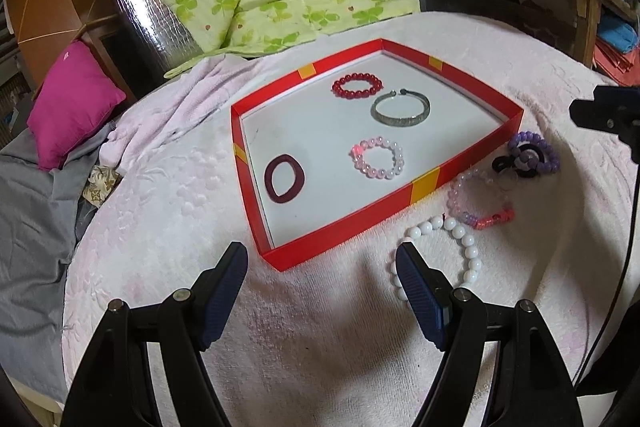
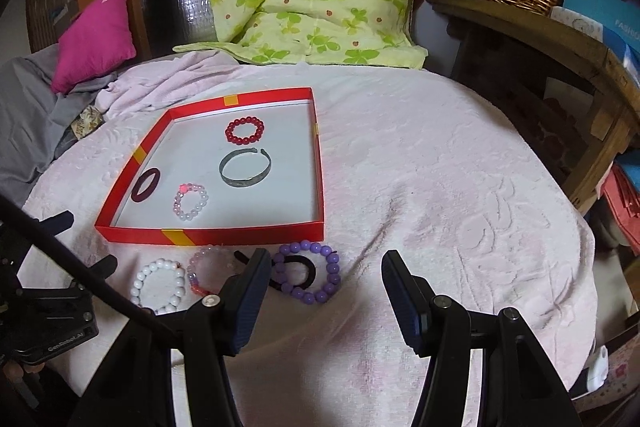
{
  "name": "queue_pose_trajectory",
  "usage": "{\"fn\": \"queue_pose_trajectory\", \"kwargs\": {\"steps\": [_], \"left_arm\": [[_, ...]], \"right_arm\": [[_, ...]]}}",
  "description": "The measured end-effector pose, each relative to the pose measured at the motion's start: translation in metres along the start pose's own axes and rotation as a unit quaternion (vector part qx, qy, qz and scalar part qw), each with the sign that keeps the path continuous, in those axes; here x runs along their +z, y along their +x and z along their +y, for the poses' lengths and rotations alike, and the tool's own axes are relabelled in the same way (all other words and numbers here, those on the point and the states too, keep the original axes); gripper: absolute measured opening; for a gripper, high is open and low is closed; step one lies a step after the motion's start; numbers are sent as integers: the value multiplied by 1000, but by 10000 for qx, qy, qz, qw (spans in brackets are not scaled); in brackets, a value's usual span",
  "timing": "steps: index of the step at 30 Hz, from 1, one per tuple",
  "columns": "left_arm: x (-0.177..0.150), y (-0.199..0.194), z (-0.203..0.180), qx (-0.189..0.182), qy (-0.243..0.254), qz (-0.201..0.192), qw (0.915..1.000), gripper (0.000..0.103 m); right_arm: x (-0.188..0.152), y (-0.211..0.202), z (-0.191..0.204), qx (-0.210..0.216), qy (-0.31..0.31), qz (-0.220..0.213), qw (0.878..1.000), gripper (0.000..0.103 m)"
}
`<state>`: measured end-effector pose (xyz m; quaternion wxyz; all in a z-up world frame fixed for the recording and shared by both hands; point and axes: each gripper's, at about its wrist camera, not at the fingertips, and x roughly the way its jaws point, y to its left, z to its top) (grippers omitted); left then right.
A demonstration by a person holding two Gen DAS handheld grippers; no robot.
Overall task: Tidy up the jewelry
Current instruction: 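Move left tool to the white pearl bracelet while right tool approaches the purple bracelet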
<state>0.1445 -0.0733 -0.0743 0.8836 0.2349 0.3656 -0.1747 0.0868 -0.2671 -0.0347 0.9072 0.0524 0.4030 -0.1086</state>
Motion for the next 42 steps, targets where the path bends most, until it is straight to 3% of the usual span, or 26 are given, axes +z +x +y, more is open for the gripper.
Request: {"fn": "queue_pose_trajectory", "kwargs": {"steps": [22, 33, 37, 40, 42], "left_arm": [[-5, 20, -8, -216, 28, 394, 9990, 77], [-9, 24, 3, -490, -179, 584, 9969, 77], [-10, 23, 6, -715, -240, 590, 9954, 77], [-11, 24, 8, -888, -337, 638, 9934, 77], [-11, 25, 11, -1020, -435, 668, 9916, 77]], "right_arm": [[-2, 1, -6, 55, -17, 40, 10000, 61], [-10, 23, -59, 956, 1020, 421, 9893, 61], [-14, 34, -67, 1314, 1339, 587, 9805, 54], [-14, 42, -70, 1513, 1532, 694, 9741, 42], [-14, 46, -66, 1622, 1554, 738, 9716, 40]]}}
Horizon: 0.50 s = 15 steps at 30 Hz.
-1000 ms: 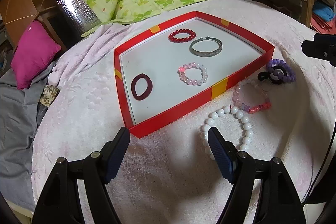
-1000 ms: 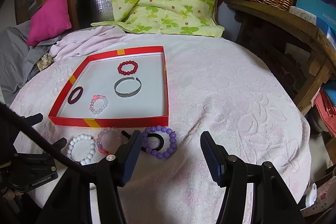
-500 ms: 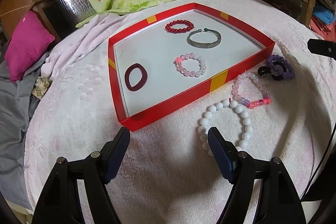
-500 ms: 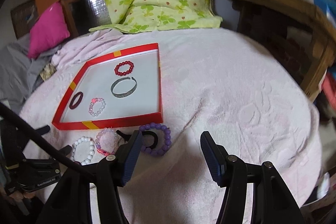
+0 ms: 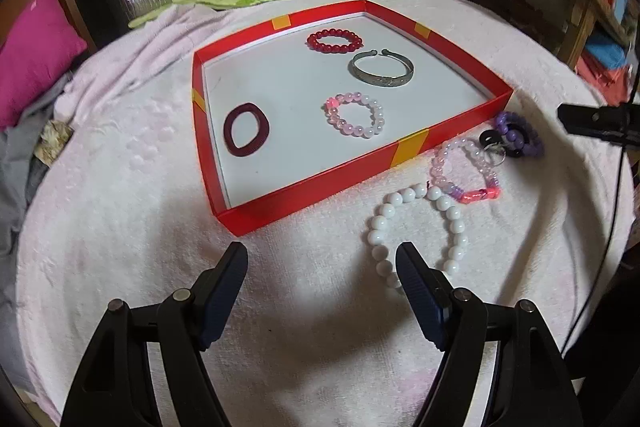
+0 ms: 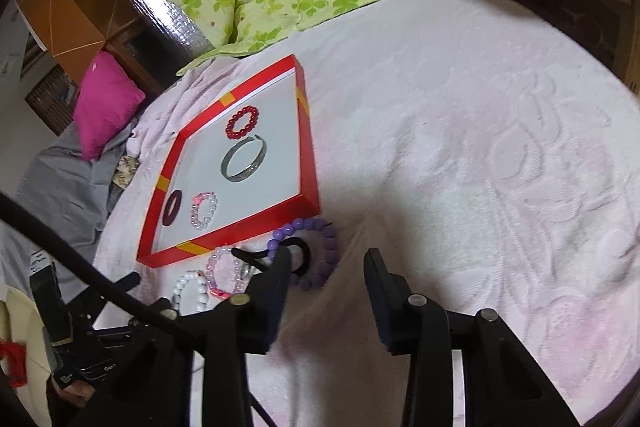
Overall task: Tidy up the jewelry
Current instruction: 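Move left tool to the white pearl bracelet while right tool approaches the purple bracelet, then close left tool on the white pearl bracelet while right tool grasps the purple bracelet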
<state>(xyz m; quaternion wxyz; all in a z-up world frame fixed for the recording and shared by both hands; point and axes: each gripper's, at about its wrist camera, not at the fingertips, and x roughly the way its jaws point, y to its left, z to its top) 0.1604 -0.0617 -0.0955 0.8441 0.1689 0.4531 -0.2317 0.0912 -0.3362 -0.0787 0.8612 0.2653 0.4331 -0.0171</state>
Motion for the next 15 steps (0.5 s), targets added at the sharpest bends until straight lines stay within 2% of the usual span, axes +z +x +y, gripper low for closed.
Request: {"fn": "queue_pose_trajectory", "kwargs": {"steps": [11, 14, 15], "left_arm": [[2, 1, 4, -353, -202, 28, 9992, 77], [5, 3, 0, -396, -168, -21, 9991, 66], [6, 4, -3, -445, -138, -22, 9989, 59]], "right_arm": [[3, 24, 12, -163, -99, 205, 9996, 36], [4, 34, 14, -238, -157, 304, 9991, 31], [3, 38, 15, -324, -226, 352, 9986, 29]]}}
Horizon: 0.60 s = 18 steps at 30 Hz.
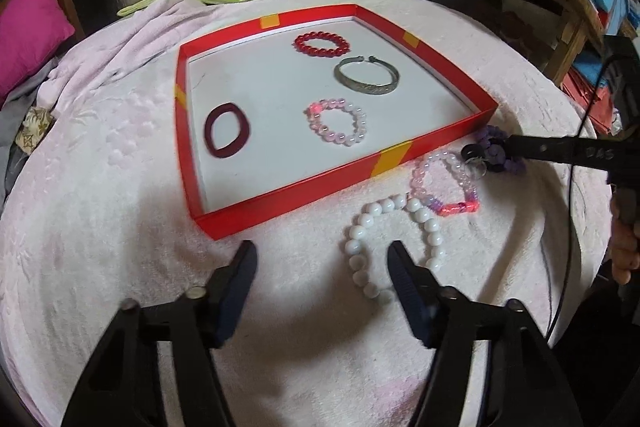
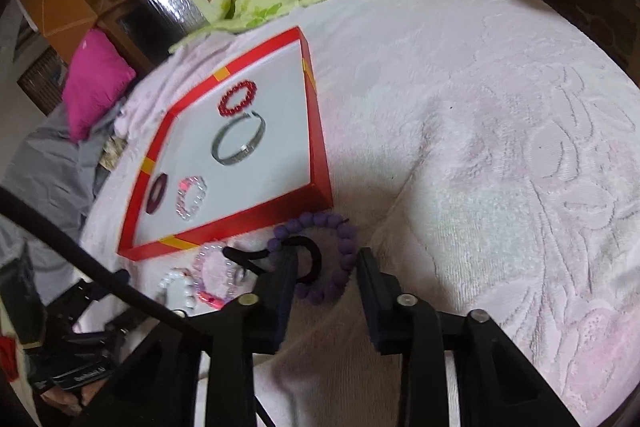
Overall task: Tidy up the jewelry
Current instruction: 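Close left tool on the white pearl bracelet while right tool grasps the purple bracelet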
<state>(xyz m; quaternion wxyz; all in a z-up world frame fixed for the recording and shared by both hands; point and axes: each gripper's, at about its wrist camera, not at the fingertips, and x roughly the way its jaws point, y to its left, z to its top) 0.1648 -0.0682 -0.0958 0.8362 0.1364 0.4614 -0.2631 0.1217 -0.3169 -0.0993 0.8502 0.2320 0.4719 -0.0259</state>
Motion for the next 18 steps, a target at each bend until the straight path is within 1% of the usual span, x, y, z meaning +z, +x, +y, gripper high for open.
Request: {"fn": "queue_pose_trajectory", "kwargs": {"steps": [1, 2, 4, 5, 6, 7, 9, 10, 15, 18], "left_arm": [[1, 1, -2, -40, 18, 11, 10000, 52], [1, 3, -5, -101, 51, 32, 9999, 49], [2, 7, -9, -157, 114, 45, 9998, 37], [2, 9, -11, -186, 155, 51, 9997, 35], [2, 11, -12, -197, 182, 63, 9996, 29], [2, 13, -13, -204, 210, 83, 9995, 22], [1, 18, -14, -236, 261, 128, 9993, 14], [1, 19, -15, -234, 279, 116, 9993, 12], [-1, 18, -16, -198, 371, 34, 9991, 11], [-2, 15, -17, -206, 431, -33, 9989, 9]], "right_arm": [[0, 2, 1, -62, -45, 14, 10000, 25], [-1, 3, 2, -155, -126, 0, 9998, 20], [-2, 3, 4, -269, -234, -35, 9994, 13], [-2, 2, 3, -292, -257, -44, 9992, 11], [-3, 1, 4, -305, -295, -67, 9991, 11], [-3, 0, 3, -309, -324, -82, 9990, 7], [-4, -3, 4, -366, -432, -143, 9983, 6], [-4, -4, 3, -399, -449, -167, 9981, 6], [-3, -11, -9, -548, -290, -228, 9978, 6], [-1, -15, -14, -471, -170, -270, 9984, 5]]}}
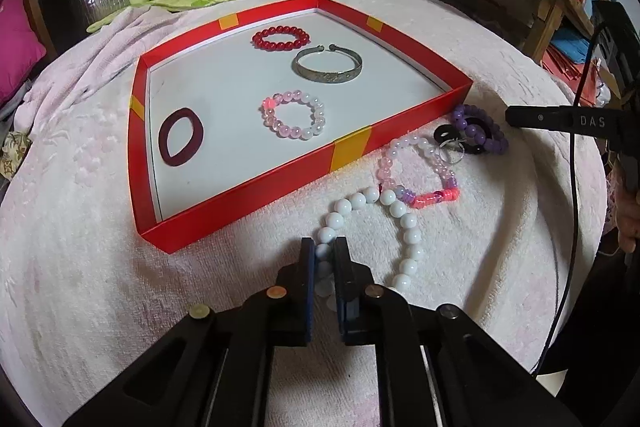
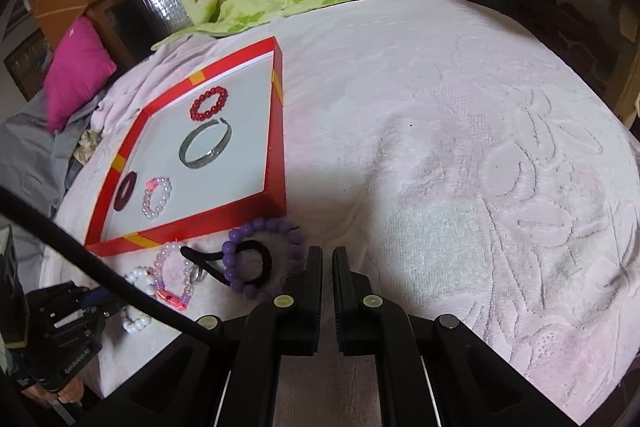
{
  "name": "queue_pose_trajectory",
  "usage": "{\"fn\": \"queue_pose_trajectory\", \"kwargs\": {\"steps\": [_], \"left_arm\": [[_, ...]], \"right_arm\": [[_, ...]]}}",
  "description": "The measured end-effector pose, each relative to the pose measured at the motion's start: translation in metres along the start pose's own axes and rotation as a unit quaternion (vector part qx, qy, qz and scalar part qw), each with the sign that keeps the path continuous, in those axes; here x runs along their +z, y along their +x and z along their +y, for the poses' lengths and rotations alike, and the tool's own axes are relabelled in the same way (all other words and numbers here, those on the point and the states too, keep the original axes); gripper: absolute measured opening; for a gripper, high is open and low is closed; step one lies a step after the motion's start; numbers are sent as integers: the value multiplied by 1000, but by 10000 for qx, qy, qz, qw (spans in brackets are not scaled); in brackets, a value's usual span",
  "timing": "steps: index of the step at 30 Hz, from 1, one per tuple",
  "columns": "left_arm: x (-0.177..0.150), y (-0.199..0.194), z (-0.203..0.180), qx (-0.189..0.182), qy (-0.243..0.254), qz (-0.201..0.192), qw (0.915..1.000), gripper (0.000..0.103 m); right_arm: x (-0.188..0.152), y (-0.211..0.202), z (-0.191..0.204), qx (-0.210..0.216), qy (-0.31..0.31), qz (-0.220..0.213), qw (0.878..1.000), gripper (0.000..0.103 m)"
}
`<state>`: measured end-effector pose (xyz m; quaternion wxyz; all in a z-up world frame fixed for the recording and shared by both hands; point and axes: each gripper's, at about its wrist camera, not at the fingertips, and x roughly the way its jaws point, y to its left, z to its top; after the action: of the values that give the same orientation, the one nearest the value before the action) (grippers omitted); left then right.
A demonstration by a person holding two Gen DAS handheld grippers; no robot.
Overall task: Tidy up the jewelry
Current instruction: 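Close left tool on the white pearl bracelet while right tool grasps the purple bracelet, then lift and carry the white pearl and purple bracelets over the red tray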
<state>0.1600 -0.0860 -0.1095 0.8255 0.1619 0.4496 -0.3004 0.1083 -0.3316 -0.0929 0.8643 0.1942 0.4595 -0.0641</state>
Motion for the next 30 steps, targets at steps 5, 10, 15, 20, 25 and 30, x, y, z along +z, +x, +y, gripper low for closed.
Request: {"fn": "queue_pose_trajectory", "kwargs": {"steps": [5, 10, 15, 20, 25, 30], "left_arm": [[-1, -8, -1, -18, 28, -103, 9999, 9], [-1, -18, 0, -34, 35, -239, 9997, 9], [-2, -19, 5, -62, -33, -196, 9998, 10], [-2, -18, 4, -90, -25, -182, 9998, 10], [-3, -11, 2, -86, -8, -58, 9999, 10], [-3, 1, 6, -12, -129, 140, 9998, 12]], "right_arm": [[2, -1, 4, 281, 37, 41, 9996, 10], [1, 6, 15, 207, -86, 113, 9997, 16], [0, 19, 26, -121, -345, 208, 9991, 20], [-3, 26, 42, -434, -796, 181, 9957, 20], [-9, 26, 57, -724, -1375, 66, 9878, 10], [-6, 12, 48, -647, -1223, -161, 9903, 10]]}}
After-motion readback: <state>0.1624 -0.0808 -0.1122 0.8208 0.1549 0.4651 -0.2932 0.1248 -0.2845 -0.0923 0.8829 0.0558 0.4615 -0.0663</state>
